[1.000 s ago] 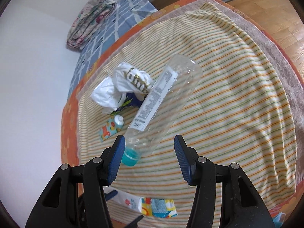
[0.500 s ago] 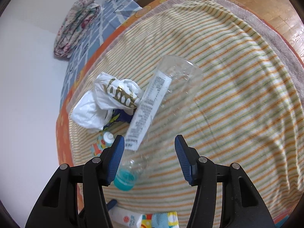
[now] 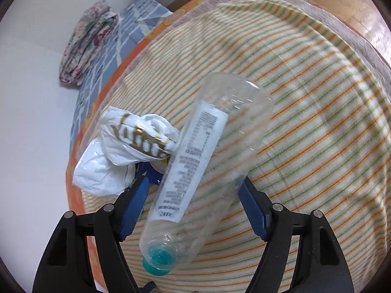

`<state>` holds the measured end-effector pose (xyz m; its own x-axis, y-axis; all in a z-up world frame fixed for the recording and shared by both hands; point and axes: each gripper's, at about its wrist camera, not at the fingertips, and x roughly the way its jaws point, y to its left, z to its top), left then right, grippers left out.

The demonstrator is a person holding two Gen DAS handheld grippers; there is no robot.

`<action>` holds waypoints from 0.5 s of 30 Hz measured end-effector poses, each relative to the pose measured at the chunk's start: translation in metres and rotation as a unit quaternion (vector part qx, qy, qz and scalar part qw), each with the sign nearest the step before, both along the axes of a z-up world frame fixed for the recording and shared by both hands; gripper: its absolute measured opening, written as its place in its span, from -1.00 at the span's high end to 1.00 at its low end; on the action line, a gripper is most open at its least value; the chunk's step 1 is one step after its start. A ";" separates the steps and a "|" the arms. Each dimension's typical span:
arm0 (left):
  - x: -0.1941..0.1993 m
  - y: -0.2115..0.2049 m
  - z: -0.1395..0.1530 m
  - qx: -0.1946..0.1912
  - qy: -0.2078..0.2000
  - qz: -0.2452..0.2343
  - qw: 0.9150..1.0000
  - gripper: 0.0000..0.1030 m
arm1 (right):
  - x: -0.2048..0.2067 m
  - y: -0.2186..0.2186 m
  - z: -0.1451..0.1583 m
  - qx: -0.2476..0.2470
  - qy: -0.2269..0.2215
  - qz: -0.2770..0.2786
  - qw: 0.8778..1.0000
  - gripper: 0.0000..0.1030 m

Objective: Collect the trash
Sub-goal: 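Grasp the white tube with the left tool while the right tool grasps the clear bottle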

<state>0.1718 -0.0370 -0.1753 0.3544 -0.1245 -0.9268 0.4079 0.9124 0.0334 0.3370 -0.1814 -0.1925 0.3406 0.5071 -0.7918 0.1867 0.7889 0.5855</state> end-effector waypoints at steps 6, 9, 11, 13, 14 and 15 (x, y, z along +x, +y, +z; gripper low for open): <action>0.001 -0.001 0.002 -0.002 0.000 0.003 1.000 -0.18 | -0.008 -0.023 0.005 0.004 -0.012 -0.008 1.000 -0.23; 0.000 -0.004 0.004 -0.003 0.001 0.004 1.000 -0.04 | -0.013 -0.039 0.016 -0.011 -0.031 -0.006 0.999 -0.22; 0.000 -0.005 0.005 -0.002 0.002 0.004 1.000 0.11 | -0.016 -0.049 0.023 -0.020 -0.044 -0.002 0.999 -0.20; 0.000 -0.007 0.007 -0.010 0.003 0.004 1.000 0.37 | -0.020 -0.056 0.030 -0.029 -0.057 0.005 0.998 -0.20; 0.001 -0.008 0.008 -0.016 0.007 0.006 1.000 0.55 | -0.023 -0.059 0.033 -0.036 -0.064 0.012 0.997 -0.20; 0.003 -0.010 0.009 -0.023 0.011 0.009 1.000 0.62 | -0.025 -0.060 0.035 -0.041 -0.068 0.017 0.997 -0.19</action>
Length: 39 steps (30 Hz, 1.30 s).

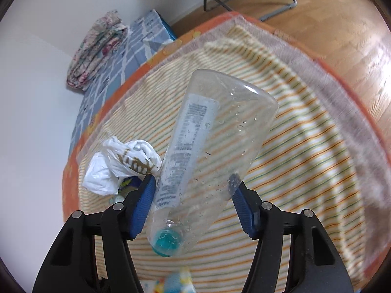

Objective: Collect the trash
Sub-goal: 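Grasp the white tube with the left tool while the right tool grasps the clear bottle, then carry the white tube and clear bottle over the blue basket and release both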

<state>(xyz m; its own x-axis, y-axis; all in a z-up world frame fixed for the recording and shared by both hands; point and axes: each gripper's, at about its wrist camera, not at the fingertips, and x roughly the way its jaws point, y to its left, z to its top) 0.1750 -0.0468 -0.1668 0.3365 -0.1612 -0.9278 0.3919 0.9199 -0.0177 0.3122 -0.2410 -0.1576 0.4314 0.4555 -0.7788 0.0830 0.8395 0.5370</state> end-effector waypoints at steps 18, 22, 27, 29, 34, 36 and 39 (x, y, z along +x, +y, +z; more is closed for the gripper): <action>0.002 -0.005 0.010 -0.073 0.026 0.050 0.996 0.89 | -0.038 -0.014 0.051 -0.033 -0.099 0.064 0.992 -0.14; -0.010 -0.011 0.019 -0.079 0.022 0.041 0.996 0.89 | -0.049 -0.016 0.062 -0.051 -0.122 0.076 0.988 -0.14; -0.031 -0.012 0.032 -0.091 0.014 0.048 0.995 0.89 | -0.071 -0.020 0.077 -0.063 -0.148 0.095 0.982 -0.14; -0.037 -0.010 0.037 -0.103 0.013 0.057 0.993 0.89 | -0.081 -0.021 0.083 -0.065 -0.158 0.104 0.980 -0.14; -0.066 -0.006 0.055 -0.102 -0.013 0.065 0.993 0.89 | -0.109 -0.022 0.100 -0.065 -0.183 0.130 0.972 -0.14; -0.077 -0.009 0.060 -0.093 -0.027 0.068 0.993 0.89 | -0.122 -0.020 0.107 -0.066 -0.195 0.143 0.968 -0.14; -0.094 -0.008 0.067 -0.086 -0.046 0.080 0.992 0.89 | -0.142 -0.016 0.114 -0.066 -0.209 0.164 0.962 -0.14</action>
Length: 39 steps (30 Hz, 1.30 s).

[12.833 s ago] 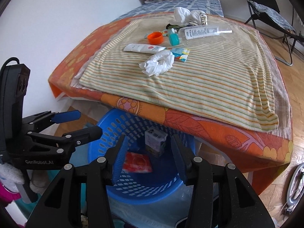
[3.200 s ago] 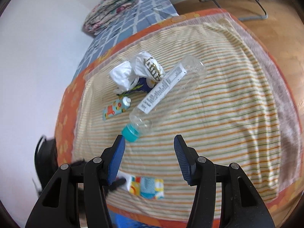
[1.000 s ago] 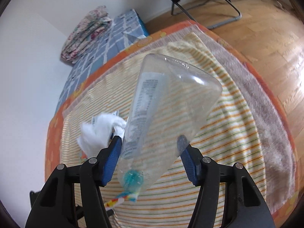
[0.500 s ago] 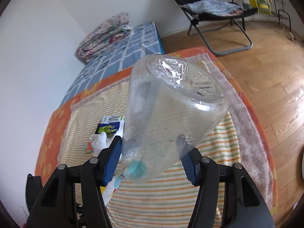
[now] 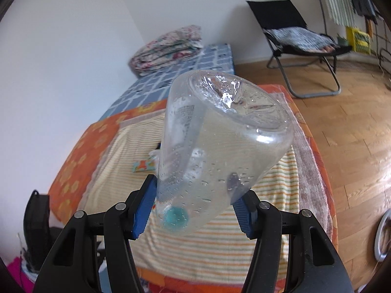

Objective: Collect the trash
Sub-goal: 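Carry the white tube and clear bottle over the blue basket and release both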

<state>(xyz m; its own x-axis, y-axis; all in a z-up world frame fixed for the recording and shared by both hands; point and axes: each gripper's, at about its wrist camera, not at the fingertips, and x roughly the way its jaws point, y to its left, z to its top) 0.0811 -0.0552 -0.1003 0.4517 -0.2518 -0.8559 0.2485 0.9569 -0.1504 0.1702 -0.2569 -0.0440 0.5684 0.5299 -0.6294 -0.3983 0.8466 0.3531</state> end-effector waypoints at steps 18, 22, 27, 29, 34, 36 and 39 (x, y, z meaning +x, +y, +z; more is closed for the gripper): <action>-0.072 0.009 -0.016 -0.024 -0.049 0.127 0.990 0.89 | -0.105 0.026 -0.029 -0.031 0.023 0.126 0.991 -0.14; -0.083 0.007 -0.024 -0.019 -0.062 0.143 0.988 0.89 | -0.121 0.029 -0.043 -0.046 0.035 0.147 0.987 -0.14; -0.092 0.005 -0.034 -0.024 -0.073 0.161 0.984 0.89 | -0.135 0.037 -0.063 -0.065 0.052 0.170 0.982 -0.14; -0.095 0.003 -0.038 -0.018 -0.078 0.166 0.983 0.89 | -0.139 0.040 -0.070 -0.073 0.057 0.176 0.980 -0.14; -0.099 -0.001 -0.045 -0.015 -0.087 0.172 0.981 0.89 | -0.146 0.044 -0.086 -0.089 0.071 0.186 0.976 -0.14; -0.102 -0.003 -0.048 -0.009 -0.091 0.174 0.980 0.89 | -0.148 0.046 -0.092 -0.096 0.074 0.188 0.975 -0.14; -0.105 -0.003 -0.055 -0.008 -0.088 0.181 0.979 0.89 | -0.150 0.048 -0.099 -0.101 0.084 0.191 0.973 -0.14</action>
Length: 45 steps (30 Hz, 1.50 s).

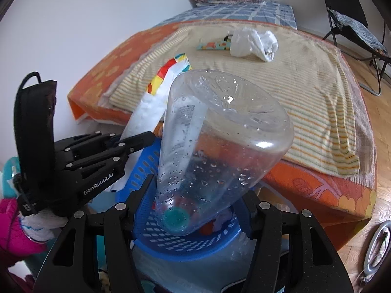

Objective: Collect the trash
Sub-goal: 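Carry the white tube and clear bottle over the blue basket and release both, then move both tools back over the bed toward the white tissue and pouch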

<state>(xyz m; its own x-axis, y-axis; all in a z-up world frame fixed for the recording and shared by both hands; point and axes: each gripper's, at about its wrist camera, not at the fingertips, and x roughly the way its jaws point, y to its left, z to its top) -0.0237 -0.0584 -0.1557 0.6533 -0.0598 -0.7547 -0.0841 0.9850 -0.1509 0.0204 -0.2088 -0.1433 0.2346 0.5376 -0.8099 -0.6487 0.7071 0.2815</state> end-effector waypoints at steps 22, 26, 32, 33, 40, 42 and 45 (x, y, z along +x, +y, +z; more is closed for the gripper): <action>-0.006 0.012 -0.021 -0.008 0.031 0.033 0.999 -0.32 | 0.014 0.006 -0.033 -0.041 0.065 -0.020 0.997 -0.20; -0.006 0.013 -0.020 -0.007 0.029 0.035 0.999 -0.32 | 0.014 0.005 -0.032 -0.040 0.064 -0.021 0.997 -0.20; -0.006 0.015 -0.020 -0.012 0.032 0.039 0.999 -0.32 | 0.014 0.003 -0.030 -0.039 0.059 -0.026 0.997 -0.20; -0.006 0.015 -0.020 -0.013 0.033 0.040 0.999 -0.32 | 0.015 0.002 -0.030 -0.038 0.059 -0.028 0.997 -0.20; 0.000 0.022 -0.021 -0.035 0.046 0.046 0.997 -0.32 | 0.022 -0.005 -0.019 -0.021 0.055 -0.044 0.997 -0.20; 0.003 0.024 -0.021 -0.041 0.050 0.045 0.997 -0.32 | 0.025 -0.006 -0.015 -0.015 0.052 -0.050 0.997 -0.20; 0.008 0.029 -0.018 -0.053 0.052 0.043 0.996 -0.32 | 0.031 -0.008 -0.007 0.001 0.050 -0.057 0.997 -0.20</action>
